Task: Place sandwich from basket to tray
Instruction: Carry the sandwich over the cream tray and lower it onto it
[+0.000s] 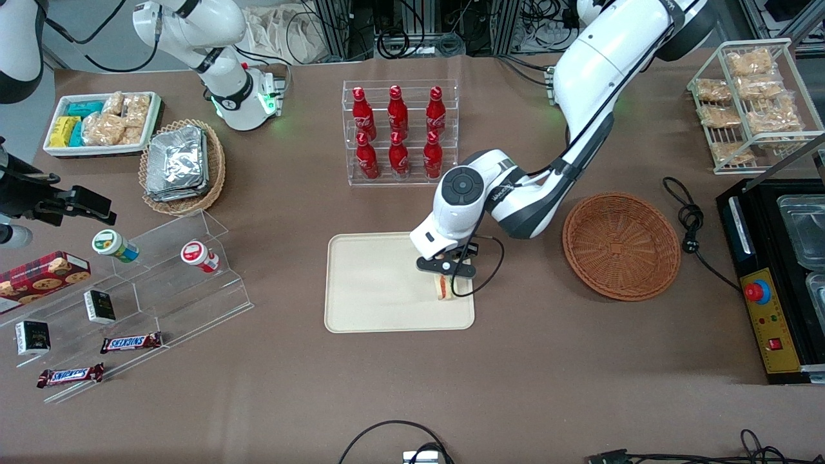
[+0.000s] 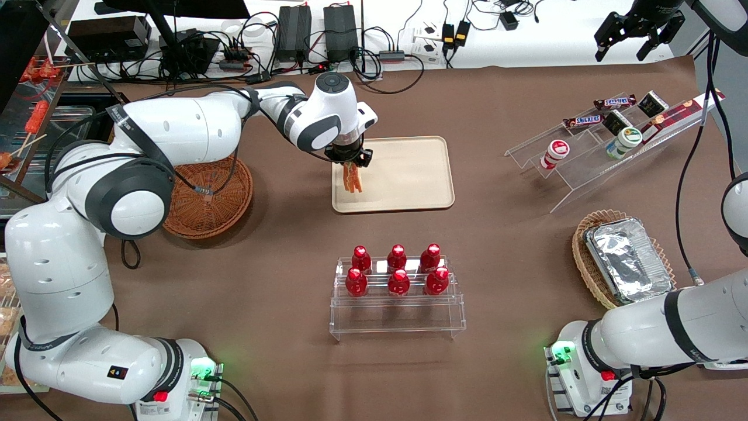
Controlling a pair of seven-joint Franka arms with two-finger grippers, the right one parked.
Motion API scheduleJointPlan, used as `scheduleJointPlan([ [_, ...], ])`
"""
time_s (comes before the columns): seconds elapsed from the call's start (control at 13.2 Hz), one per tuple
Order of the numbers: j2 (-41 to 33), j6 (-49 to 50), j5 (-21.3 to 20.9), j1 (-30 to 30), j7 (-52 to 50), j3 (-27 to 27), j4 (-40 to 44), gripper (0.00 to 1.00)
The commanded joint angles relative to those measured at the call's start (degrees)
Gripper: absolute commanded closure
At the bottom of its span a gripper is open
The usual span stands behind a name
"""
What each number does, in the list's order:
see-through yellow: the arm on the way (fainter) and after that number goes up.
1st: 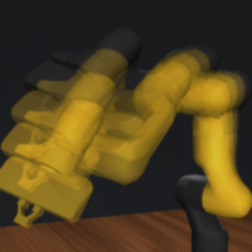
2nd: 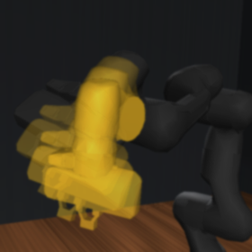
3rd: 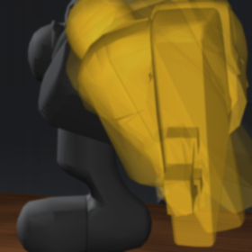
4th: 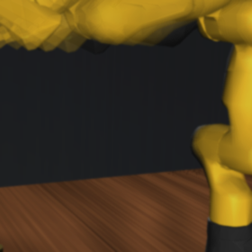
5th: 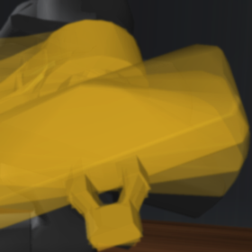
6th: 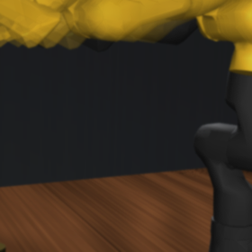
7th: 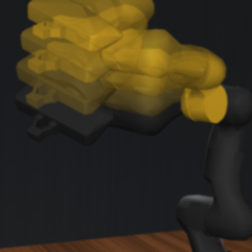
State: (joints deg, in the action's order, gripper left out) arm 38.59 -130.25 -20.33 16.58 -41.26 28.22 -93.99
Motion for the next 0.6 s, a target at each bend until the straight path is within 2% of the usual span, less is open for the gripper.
scheduleJointPlan([
  [0.0,2.1,0.3,-2.5,1.6,-2.3,-0.4,2.1,0.72],
  [0.53,4.4,0.1,-5.0,1.9,-3.2,-0.4,2.0,0.70],
])
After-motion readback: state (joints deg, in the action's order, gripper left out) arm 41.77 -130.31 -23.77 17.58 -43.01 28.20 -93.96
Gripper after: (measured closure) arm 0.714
